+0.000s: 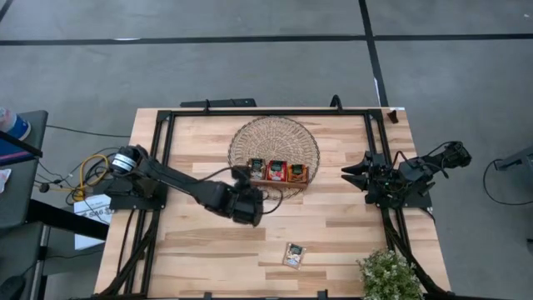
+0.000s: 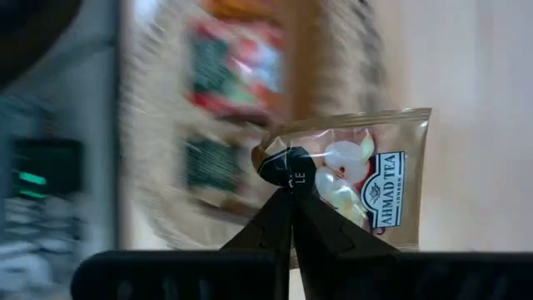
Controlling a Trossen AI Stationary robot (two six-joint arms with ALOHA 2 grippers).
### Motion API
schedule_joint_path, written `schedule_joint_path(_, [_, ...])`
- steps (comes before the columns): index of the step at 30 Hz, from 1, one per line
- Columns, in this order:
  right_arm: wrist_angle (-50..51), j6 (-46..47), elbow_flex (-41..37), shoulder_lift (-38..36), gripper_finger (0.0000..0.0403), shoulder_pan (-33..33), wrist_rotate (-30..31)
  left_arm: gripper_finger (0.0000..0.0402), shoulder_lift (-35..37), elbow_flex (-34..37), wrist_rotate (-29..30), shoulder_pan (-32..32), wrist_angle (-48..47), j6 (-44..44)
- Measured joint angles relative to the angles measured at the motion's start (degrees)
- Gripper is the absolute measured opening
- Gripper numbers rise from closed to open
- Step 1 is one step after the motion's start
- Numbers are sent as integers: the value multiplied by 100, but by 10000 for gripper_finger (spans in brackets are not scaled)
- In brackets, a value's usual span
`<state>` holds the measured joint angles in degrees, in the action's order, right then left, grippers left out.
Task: Pick & Place Tea
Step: Put the brown tea bag into the left section of the wooden organizer
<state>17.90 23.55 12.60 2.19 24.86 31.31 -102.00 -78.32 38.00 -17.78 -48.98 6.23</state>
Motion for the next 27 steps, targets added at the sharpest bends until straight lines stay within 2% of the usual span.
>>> schedule_joint_path(3, [1,0,0,1,123,0,0,0,0,-163,530,187,58,-696])
schedule_joint_path(8, [4,-4,0,0,123,0,0,0,-4,-164,726,607,94,-1325])
schedule_joint_path(11, [39,-7,0,1,123,0,6,0,-4,-164,833,845,404,-1352])
schedule_joint_path(16, [85,-4,0,-1,123,0,13,0,-119,-169,491,1059,1042,-1665])
schedule_joint_path(23, [91,-7,0,-1,123,0,13,0,-511,-169,771,1138,1168,-1520])
schedule_joint_path(27, [122,-7,0,1,123,0,9,0,-684,-169,1253,1125,1171,-1362])
